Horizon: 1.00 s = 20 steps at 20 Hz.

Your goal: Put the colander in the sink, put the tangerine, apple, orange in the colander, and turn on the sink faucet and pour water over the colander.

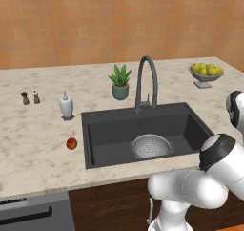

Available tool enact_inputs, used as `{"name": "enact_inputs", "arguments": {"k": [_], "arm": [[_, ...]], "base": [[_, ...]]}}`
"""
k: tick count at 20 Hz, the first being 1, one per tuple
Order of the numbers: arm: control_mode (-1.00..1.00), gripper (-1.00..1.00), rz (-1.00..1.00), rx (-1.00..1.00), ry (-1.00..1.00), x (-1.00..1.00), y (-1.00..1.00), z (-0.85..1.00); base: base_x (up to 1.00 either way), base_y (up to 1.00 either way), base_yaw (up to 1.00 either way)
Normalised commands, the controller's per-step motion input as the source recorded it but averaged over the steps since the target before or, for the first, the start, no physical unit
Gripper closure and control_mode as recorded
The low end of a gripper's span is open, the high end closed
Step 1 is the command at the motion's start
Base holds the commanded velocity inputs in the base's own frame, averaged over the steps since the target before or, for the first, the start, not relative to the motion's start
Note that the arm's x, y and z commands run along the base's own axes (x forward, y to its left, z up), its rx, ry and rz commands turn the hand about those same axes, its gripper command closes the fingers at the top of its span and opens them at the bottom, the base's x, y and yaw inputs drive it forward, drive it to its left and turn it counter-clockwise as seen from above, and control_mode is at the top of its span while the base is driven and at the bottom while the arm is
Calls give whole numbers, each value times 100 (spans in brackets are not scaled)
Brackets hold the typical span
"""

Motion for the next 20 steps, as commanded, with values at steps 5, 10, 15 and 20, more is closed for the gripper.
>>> {"name": "enact_inputs", "arguments": {"k": [5,10,15,20], "arm": [[-100,-100,-8,0,1,0,-86,-13],[-100,-100,-2,0,0,0,-76,-18],[-100,-100,-1,0,0,7,-67,-22],[-100,-100,0,2,0,21,-51,-18]], "base": [[0,0,0],[0,0,0],[0,0,0],[0,0,0]]}}
